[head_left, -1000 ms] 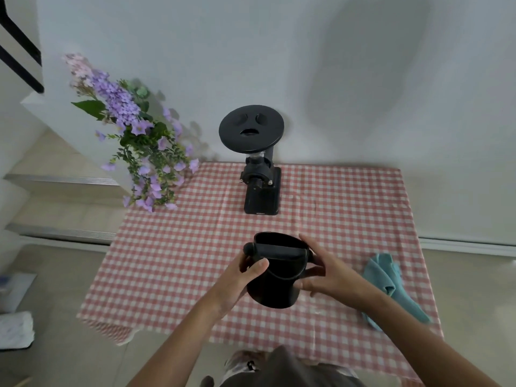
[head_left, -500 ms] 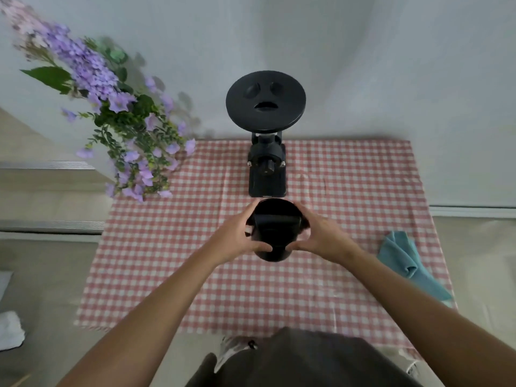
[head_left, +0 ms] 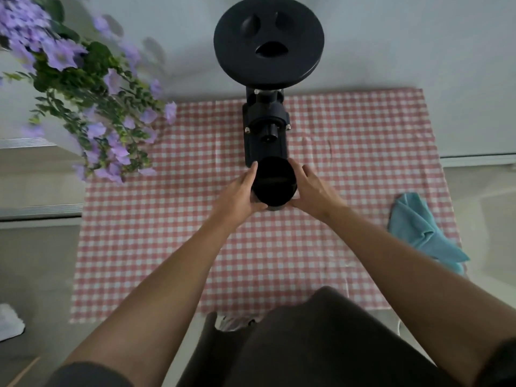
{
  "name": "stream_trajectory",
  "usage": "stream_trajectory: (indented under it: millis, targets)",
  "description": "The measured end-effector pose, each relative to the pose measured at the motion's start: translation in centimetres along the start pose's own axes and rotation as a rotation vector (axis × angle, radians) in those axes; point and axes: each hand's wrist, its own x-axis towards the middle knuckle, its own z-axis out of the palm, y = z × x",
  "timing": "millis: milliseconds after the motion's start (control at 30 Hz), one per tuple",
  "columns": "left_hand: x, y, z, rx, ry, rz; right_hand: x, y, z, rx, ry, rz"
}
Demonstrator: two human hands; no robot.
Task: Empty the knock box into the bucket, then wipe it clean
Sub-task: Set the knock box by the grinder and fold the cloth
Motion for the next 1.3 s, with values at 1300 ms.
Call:
stream_trajectory:
  millis: [1300]
  targets:
    - [-8.0, 21.6, 11.7, 0.074, 0.173, 0.121, -15.2, 22.2, -5.0, -0.215, -0.032, 0.488]
